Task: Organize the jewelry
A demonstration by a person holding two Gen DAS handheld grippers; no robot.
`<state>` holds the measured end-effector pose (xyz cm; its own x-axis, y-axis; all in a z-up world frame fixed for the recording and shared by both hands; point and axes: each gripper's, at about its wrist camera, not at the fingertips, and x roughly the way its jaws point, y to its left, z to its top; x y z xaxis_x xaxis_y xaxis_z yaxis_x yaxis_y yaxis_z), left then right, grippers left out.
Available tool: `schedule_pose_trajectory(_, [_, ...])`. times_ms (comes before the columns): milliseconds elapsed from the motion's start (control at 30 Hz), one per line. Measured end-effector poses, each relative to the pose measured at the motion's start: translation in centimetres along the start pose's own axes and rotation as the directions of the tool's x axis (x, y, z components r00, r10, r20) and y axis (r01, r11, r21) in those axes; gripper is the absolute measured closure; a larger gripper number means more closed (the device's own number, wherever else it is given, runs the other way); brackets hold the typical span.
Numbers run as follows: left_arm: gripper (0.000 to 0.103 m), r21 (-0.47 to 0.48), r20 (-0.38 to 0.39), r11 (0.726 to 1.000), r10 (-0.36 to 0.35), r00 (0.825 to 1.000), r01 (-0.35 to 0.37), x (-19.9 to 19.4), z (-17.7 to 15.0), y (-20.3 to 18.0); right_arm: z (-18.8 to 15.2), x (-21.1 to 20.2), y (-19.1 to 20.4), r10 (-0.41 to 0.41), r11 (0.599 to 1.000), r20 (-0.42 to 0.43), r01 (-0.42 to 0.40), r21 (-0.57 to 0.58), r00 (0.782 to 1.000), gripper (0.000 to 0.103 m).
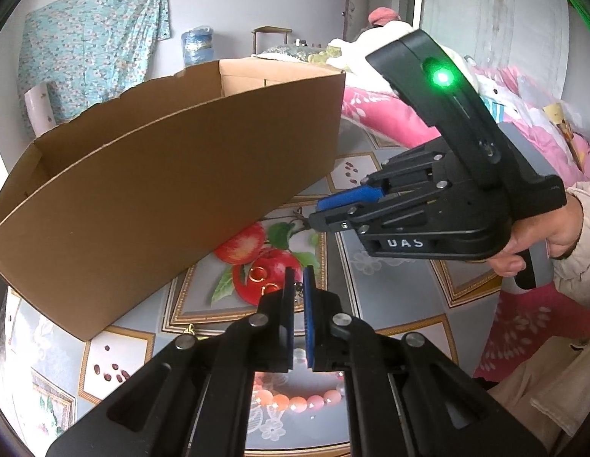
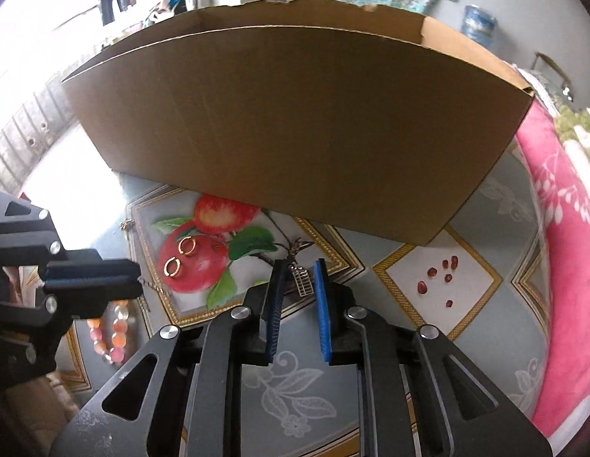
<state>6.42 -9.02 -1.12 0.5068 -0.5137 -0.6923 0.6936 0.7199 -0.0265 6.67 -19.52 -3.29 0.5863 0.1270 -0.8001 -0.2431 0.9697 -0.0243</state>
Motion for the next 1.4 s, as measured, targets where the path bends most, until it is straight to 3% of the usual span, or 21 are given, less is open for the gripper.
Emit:
schedule_pose_trajectory(433, [0.099, -0.082, 0.049, 0.997, 0.006, 0.999, -0.002, -1.3, 0.2, 1.6, -1.6, -0.9, -2.2, 0.072, 0.991, 0.025, -0.075, 0.113, 0.997, 0.101])
schedule_pose_trajectory(667, [0.099, -0.117, 0.132, 0.993, 0.020, 0.991, -0.005, -4.7, 1.6, 2.7, -1.2, -6.2, -2.6, 0.081, 0.986, 0.128, -0.098, 0.137, 0.989, 0.101])
schedule_pose_trajectory(767, [0.099, -0.120, 0.202, 0.993, 0.020, 0.979, 0.005, -7.3, 3.1, 3.4, 0.1, -9.5, -2.6, 0.105, 0.983, 0.210, -0.134, 0.130, 0.972, 0.101])
schedule_pose_trajectory(900, [0.099, -0.108, 0.301, 0.994, 0.020, 0.953, 0.013, -10.4, 5.9, 4.5, 3.2, -13.8, -2.8, 0.164, 0.975, 0.341, -0.205, 0.085, 0.926, 0.101])
schedule_pose_trajectory(1000, [0.099, -0.116, 0.338, 0.993, 0.021, 0.941, 0.020, -11.0, 8.0, 6.1, 5.7, -14.6, -3.3, 0.207, 0.968, 0.392, -0.246, 0.051, 0.896, 0.101])
schedule_pose_trajectory(1067, [0.099, -0.141, 0.316, 0.990, 0.024, 0.948, 0.021, -10.1, 9.3, 7.3, 7.6, -13.8, -3.5, 0.216, 0.967, 0.387, -0.251, 0.042, 0.896, 0.101])
schedule_pose_trajectory(1167, [0.099, -0.243, 0.227, 0.969, 0.007, 0.974, 0.049, -7.2, 11.0, 10.1, 9.8, -10.4, -3.9, 0.257, 0.954, 0.312, -0.292, 0.070, 0.915, 0.101])
schedule_pose_trajectory(1267, [0.099, -0.385, 0.065, 0.922, -0.030, 0.997, 0.052, -2.9, 11.9, 13.6, 11.3, -6.8, -4.4, 0.262, 0.950, 0.205, -0.290, 0.117, 0.943, 0.101])
schedule_pose_trajectory(1400, [0.099, -0.478, -0.063, 0.878, -0.077, 0.995, 0.037, 0.9, 11.9, 16.5, 11.9, -4.2, -5.4, 0.272, 0.939, 0.107, -0.288, 0.185, 0.956, 0.101])
